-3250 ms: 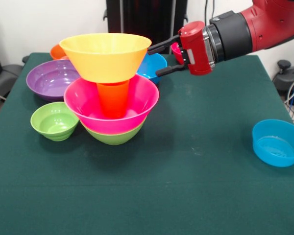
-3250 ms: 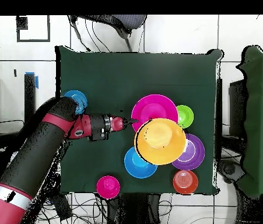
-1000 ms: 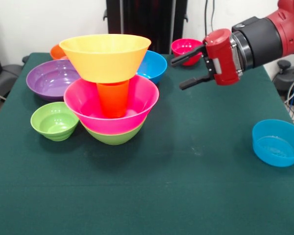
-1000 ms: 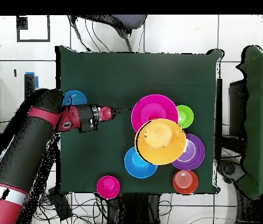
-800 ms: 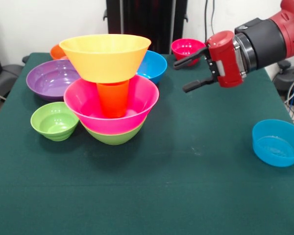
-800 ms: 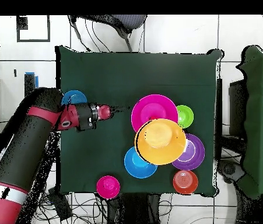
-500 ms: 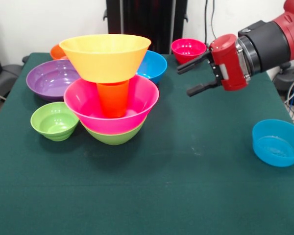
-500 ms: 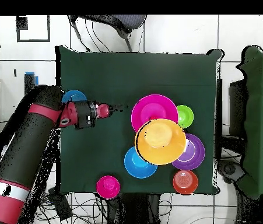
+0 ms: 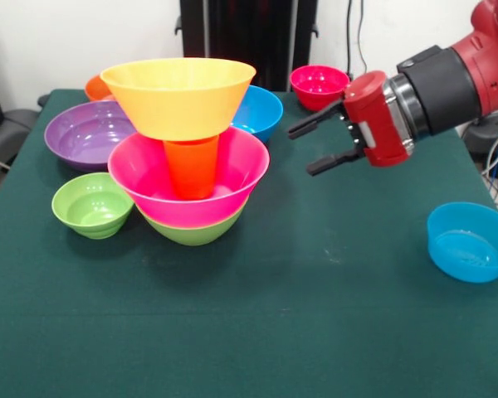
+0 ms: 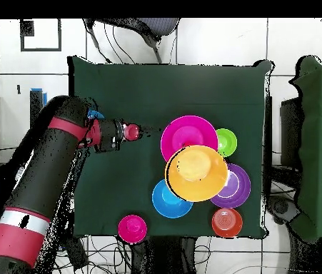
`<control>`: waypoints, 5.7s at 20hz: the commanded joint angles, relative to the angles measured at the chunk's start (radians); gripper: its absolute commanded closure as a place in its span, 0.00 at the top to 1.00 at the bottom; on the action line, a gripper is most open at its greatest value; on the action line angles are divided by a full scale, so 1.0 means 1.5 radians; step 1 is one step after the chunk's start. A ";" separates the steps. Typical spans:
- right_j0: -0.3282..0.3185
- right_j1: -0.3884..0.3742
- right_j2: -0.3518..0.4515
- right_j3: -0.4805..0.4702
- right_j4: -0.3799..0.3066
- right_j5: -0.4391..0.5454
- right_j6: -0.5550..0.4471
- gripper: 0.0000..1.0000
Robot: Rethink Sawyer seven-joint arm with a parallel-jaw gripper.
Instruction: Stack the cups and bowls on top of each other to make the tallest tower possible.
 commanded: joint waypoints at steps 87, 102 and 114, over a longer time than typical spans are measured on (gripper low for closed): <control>-0.082 -0.138 0.119 -0.049 -0.063 0.144 -0.328 1.00; -0.122 -0.198 0.158 0.021 -0.048 0.085 -0.325 1.00; -0.123 -0.332 0.175 0.172 -0.048 0.042 -0.295 1.00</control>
